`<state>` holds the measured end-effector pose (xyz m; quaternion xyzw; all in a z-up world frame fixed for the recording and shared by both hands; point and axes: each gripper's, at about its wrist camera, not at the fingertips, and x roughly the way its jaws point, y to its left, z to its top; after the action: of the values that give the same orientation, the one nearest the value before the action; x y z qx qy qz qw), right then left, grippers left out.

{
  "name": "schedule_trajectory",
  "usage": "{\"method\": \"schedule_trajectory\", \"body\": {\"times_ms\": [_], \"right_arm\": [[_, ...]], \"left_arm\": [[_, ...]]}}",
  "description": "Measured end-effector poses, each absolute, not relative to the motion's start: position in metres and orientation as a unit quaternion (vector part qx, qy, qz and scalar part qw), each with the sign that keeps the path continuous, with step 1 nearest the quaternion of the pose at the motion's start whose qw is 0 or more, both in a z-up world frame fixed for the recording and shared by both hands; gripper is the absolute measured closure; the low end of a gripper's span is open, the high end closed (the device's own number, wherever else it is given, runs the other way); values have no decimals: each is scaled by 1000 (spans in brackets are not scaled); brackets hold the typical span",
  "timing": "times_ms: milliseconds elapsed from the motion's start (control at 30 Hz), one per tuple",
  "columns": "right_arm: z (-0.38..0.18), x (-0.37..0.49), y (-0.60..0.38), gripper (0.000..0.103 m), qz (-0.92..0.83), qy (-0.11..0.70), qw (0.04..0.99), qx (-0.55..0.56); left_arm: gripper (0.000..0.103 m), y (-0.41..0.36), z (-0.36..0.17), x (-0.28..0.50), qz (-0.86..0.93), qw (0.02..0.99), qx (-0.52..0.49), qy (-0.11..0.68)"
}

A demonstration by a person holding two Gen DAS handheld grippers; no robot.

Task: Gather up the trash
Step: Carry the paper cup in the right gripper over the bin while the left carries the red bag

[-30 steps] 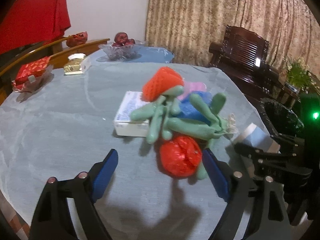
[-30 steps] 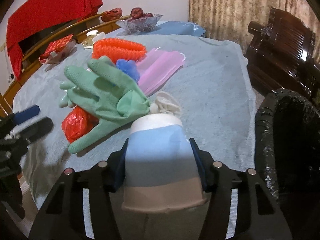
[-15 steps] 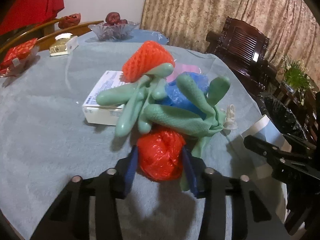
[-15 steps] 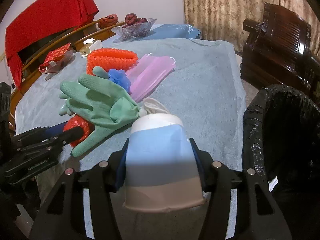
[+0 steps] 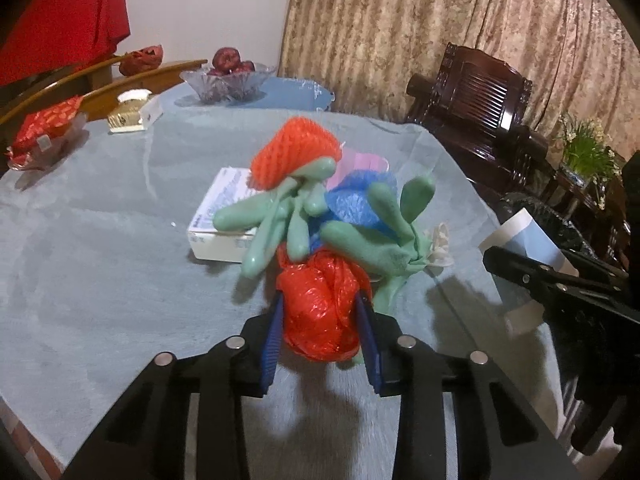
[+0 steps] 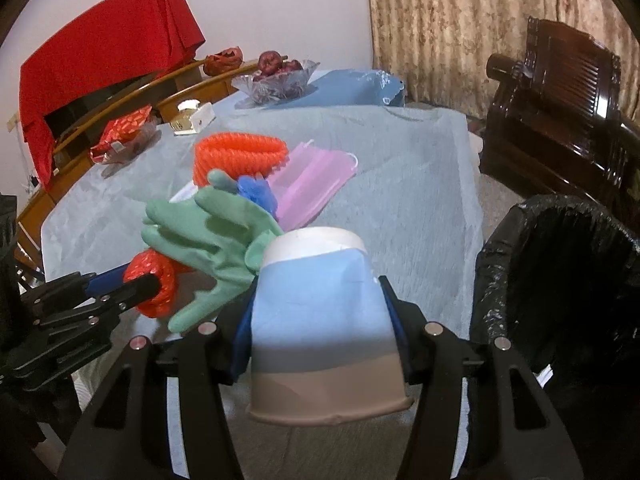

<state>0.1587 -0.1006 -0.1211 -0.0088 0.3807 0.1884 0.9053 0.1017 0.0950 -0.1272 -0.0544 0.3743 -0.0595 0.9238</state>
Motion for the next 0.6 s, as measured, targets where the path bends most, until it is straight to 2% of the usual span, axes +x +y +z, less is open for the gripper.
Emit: {"method": "schedule_trajectory", "body": {"times_ms": [600], "right_arm": [[-70,133,-114,49,193,331,924,-6]], "left_arm": [[68,87,-66,74,-71,950,-43,302]]}}
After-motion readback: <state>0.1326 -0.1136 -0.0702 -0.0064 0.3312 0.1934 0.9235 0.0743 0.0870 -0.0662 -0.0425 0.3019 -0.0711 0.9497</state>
